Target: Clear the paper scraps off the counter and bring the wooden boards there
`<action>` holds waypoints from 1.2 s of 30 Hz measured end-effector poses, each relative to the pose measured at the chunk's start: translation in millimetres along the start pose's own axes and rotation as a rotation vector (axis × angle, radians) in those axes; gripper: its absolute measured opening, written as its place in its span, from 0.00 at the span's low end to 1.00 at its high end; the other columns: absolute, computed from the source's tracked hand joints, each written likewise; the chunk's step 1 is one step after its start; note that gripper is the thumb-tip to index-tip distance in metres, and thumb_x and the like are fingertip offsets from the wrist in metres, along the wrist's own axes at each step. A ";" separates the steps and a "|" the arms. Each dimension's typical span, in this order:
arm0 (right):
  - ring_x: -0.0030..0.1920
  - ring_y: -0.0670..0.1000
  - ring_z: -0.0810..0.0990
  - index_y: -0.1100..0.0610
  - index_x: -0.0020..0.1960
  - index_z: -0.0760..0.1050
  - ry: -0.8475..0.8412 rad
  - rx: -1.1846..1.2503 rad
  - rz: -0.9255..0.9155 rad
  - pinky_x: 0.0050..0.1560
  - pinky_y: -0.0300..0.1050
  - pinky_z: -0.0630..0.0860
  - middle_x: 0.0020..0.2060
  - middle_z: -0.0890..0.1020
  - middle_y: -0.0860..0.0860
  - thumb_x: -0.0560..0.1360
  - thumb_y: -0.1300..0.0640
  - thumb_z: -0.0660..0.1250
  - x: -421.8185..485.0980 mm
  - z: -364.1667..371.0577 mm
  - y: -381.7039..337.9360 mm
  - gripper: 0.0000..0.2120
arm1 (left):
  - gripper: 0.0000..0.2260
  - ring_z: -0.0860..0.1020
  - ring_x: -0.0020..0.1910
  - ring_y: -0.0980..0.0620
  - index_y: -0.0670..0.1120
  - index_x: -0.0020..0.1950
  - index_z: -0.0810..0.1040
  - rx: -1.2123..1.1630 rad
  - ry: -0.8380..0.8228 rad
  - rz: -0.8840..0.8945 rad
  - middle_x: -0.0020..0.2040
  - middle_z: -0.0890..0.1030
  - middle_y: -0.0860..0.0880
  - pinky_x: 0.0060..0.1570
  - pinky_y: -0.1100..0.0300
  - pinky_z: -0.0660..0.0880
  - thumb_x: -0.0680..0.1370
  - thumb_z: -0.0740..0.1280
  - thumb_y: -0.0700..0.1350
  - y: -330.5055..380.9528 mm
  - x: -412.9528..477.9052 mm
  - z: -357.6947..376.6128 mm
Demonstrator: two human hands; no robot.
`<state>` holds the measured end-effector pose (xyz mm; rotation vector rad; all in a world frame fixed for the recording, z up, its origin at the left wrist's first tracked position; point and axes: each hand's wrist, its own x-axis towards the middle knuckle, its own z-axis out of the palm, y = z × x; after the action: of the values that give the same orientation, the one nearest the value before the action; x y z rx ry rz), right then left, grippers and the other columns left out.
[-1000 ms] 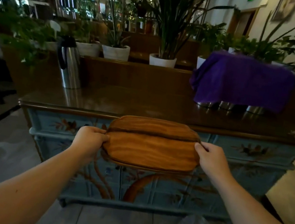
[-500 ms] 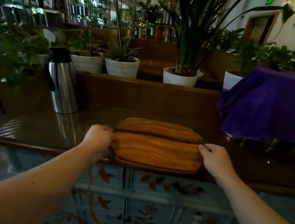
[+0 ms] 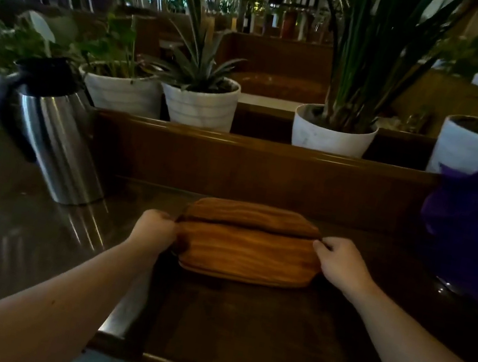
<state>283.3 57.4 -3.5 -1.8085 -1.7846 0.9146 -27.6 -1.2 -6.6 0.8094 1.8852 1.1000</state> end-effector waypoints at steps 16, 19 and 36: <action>0.30 0.51 0.76 0.54 0.39 0.76 0.054 -0.167 0.066 0.30 0.44 0.70 0.31 0.77 0.52 0.80 0.51 0.59 11.3 17.6 -9.2 0.14 | 0.05 0.80 0.46 0.45 0.41 0.49 0.78 0.165 -0.102 0.023 0.47 0.81 0.42 0.47 0.50 0.80 0.74 0.67 0.37 7.5 31.9 -8.6; 0.30 0.51 0.76 0.53 0.39 0.76 0.060 -0.196 0.054 0.29 0.44 0.70 0.31 0.77 0.52 0.81 0.50 0.58 10.0 16.3 -10.0 0.15 | 0.08 0.80 0.46 0.46 0.41 0.53 0.78 0.180 -0.106 0.028 0.48 0.81 0.43 0.45 0.51 0.79 0.74 0.66 0.37 6.1 33.0 -10.4; 0.35 0.51 0.78 0.54 0.43 0.77 0.075 -0.282 0.015 0.31 0.44 0.70 0.36 0.79 0.52 0.81 0.51 0.56 11.4 20.1 -7.0 0.14 | 0.07 0.77 0.45 0.51 0.45 0.51 0.79 0.255 -0.104 0.102 0.47 0.79 0.47 0.37 0.59 0.72 0.77 0.63 0.38 -2.0 21.3 -11.0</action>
<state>263.5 66.4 -14.0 -1.9998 -1.9327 0.6141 -47.7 11.0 -11.7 1.0957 1.9374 0.8687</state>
